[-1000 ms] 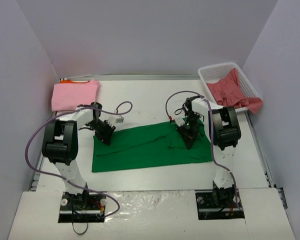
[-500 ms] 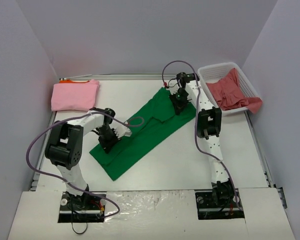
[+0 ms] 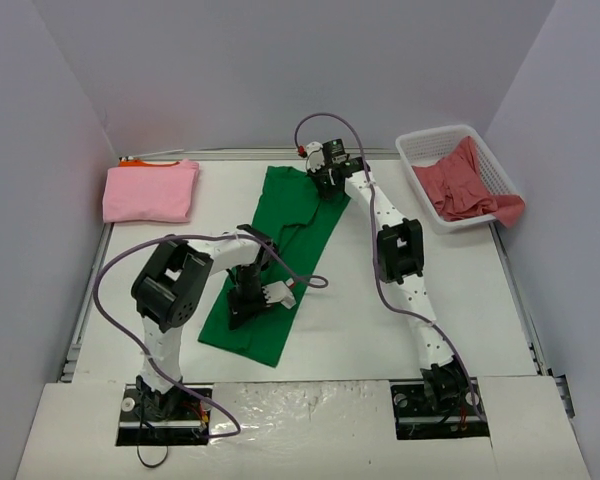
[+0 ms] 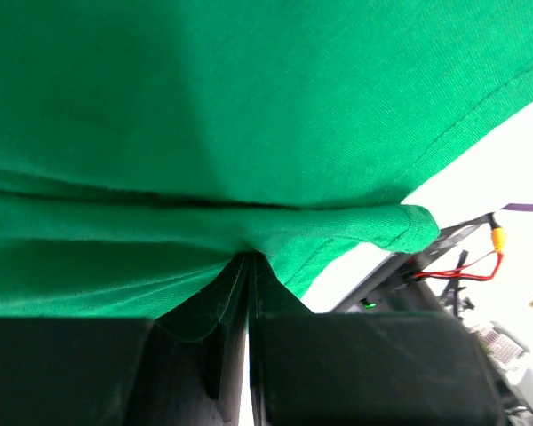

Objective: Fold and stack the t-shirts
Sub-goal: Rotate the tshirt 90 degrees

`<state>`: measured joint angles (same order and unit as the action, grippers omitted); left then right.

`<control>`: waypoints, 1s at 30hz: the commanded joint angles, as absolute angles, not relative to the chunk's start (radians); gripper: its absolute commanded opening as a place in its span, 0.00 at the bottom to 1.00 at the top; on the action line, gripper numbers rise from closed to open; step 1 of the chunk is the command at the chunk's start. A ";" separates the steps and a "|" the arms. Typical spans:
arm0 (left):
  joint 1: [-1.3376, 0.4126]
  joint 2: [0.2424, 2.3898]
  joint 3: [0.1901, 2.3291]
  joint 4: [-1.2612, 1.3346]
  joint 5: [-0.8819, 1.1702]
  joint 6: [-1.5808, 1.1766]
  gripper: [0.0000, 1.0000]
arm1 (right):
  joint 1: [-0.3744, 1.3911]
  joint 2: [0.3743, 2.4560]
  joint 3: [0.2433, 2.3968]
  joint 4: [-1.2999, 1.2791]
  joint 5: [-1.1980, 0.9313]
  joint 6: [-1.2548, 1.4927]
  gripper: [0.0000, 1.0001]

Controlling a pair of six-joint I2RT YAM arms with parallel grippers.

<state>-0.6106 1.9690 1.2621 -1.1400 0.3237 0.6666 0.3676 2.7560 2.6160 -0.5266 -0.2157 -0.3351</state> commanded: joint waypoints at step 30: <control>-0.854 2.208 1.629 -1.012 0.575 0.578 0.02 | 0.341 2.784 2.622 -0.483 -0.242 -0.347 0.06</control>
